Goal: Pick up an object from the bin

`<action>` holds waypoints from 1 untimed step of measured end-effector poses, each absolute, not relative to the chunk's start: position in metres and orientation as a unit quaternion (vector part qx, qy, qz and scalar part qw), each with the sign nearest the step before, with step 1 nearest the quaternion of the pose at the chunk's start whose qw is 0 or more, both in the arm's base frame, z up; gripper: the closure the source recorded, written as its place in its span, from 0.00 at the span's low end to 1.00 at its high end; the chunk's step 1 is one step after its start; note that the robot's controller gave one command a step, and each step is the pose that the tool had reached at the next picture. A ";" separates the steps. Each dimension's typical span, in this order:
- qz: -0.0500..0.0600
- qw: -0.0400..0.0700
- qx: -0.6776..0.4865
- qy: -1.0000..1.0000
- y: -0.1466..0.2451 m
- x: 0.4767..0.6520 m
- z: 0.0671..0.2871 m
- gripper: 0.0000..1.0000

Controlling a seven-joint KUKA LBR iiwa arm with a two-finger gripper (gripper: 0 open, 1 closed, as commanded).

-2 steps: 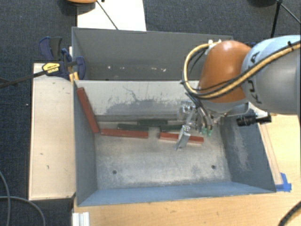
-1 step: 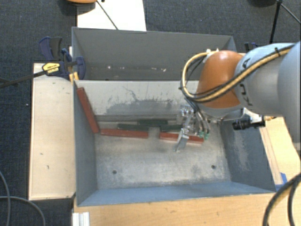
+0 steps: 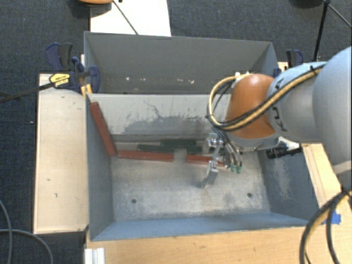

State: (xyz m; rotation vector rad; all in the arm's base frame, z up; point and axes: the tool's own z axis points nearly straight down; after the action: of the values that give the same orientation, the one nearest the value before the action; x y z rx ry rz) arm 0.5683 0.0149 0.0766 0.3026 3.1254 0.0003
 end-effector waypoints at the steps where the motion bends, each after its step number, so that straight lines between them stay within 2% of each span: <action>1: 0.001 0.002 0.235 0.972 0.020 0.579 0.071 1.00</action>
Offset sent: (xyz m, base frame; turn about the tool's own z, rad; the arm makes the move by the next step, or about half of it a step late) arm 0.0000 0.0000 0.0000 0.0000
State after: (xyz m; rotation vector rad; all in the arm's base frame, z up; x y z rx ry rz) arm 0.5787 0.0199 0.0710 0.7365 3.0504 0.0018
